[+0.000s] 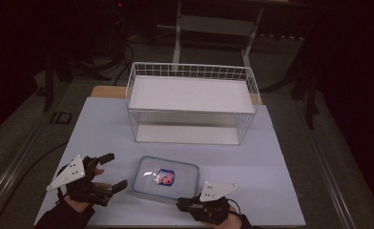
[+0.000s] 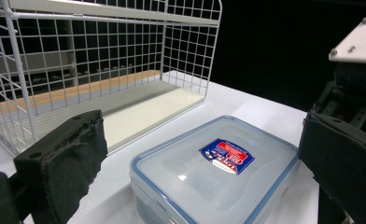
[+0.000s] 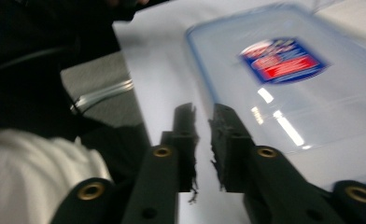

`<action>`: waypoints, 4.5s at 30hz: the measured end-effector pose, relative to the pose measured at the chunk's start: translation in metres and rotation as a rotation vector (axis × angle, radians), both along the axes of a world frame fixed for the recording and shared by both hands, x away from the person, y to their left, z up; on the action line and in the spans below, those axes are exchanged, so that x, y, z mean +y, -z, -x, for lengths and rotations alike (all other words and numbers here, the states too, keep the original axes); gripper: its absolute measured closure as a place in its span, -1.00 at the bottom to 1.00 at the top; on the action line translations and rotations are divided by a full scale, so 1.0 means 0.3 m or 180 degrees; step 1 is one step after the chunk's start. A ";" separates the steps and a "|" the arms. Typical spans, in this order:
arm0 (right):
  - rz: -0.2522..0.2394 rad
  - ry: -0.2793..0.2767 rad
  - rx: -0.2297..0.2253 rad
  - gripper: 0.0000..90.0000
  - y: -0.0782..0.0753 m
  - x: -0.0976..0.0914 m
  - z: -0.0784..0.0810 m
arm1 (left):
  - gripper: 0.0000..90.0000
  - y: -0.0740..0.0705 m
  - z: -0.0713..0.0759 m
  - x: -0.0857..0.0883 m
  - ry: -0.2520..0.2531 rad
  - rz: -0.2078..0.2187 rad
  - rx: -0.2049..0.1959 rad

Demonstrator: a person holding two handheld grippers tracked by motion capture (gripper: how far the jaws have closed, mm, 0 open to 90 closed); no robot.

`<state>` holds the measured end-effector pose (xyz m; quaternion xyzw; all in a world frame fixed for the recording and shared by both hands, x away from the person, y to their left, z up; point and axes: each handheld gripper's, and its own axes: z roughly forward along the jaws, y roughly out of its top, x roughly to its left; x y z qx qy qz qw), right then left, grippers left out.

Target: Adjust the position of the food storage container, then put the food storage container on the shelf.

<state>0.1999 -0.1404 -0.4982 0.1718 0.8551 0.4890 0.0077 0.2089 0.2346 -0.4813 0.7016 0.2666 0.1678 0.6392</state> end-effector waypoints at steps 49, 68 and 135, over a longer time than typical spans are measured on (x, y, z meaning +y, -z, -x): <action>0.0329 0.0144 0.0032 1.00 0.049 0.041 -0.054 | -0.97 0.007 -0.001 -0.011 0.0032 -0.0104 0.0045; 0.0483 0.0081 0.0016 1.00 0.087 0.185 -0.098 | -0.97 0.009 -0.002 -0.011 0.0055 -0.0111 0.0027; -0.0161 0.1017 -0.0678 -0.78 -0.136 -0.162 -0.144 | -0.96 0.061 -0.254 -0.090 -0.0057 -0.0028 0.2644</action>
